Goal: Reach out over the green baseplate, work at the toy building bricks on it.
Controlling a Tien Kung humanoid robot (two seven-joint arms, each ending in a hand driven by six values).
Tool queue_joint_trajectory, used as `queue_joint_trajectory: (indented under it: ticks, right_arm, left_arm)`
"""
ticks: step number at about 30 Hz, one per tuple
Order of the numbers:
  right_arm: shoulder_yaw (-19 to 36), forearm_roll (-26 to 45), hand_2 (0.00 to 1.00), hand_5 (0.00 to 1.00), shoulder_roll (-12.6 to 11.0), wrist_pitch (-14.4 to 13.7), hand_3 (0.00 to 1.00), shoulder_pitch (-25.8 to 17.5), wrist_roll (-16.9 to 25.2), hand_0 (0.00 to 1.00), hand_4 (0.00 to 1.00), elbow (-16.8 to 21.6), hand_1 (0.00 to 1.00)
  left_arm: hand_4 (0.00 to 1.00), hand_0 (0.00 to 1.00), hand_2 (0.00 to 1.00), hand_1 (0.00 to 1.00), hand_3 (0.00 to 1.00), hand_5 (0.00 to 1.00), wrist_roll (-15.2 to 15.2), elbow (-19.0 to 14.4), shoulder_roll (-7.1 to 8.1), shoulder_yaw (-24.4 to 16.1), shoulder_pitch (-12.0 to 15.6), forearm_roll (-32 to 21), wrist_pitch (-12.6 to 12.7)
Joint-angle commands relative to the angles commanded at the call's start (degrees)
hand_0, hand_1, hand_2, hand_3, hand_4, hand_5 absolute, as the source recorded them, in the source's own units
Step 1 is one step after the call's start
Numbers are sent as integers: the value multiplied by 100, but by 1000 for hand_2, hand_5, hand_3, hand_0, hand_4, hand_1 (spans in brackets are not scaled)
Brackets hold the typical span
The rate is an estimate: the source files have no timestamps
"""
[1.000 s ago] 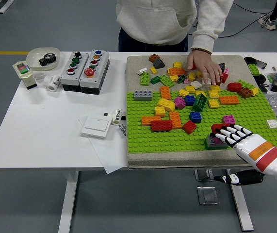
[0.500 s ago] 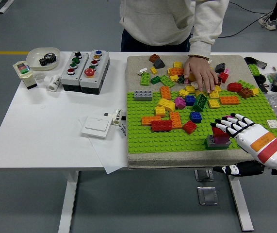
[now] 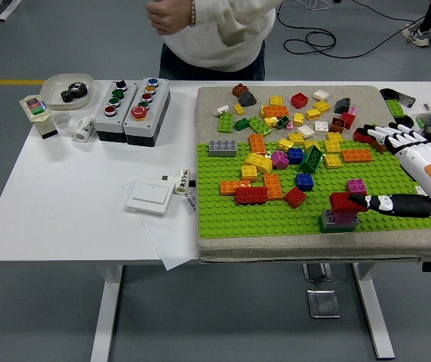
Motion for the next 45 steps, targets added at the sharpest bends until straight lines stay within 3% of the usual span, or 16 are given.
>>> queue_joint_trajectory:
  ticks: [14, 22, 24, 36, 39, 45]
  right_arm:
    - [-93, 1154, 934, 868, 144, 272, 942, 660, -5, 998, 998, -517, 914]
    - [-100, 2813, 906, 860, 430, 890, 909, 938, -64, 986, 998, -927, 888]
    - [-50, 3297, 891, 858, 487, 1061, 889, 966, -109, 944, 998, -1000, 863]
    - [362, 6048, 863, 861, 669, 1534, 861, 1104, -290, 926, 998, -1411, 845]
    - [481, 6432, 863, 861, 712, 1592, 861, 1123, -333, 926, 998, -1563, 845]
    - [578, 6536, 861, 864, 750, 1692, 871, 1114, -375, 923, 998, -1739, 842]
  left_arm:
    - [560, 601, 647, 682, 550, 608, -42, 27, -24, 20, 92, -109, 17]
    - [559, 601, 645, 680, 549, 608, -8, 56, -30, -62, 225, -10, 12]
    - [560, 602, 645, 681, 548, 609, -19, 62, -23, -55, 245, -35, 8]
    - [560, 602, 645, 680, 549, 609, -48, 65, -13, -7, 292, -137, 1]
    - [560, 602, 645, 680, 549, 609, -57, 63, -12, 10, 291, -162, -1]
    - [560, 602, 646, 680, 548, 609, -58, 58, -11, 21, 291, -173, 0]
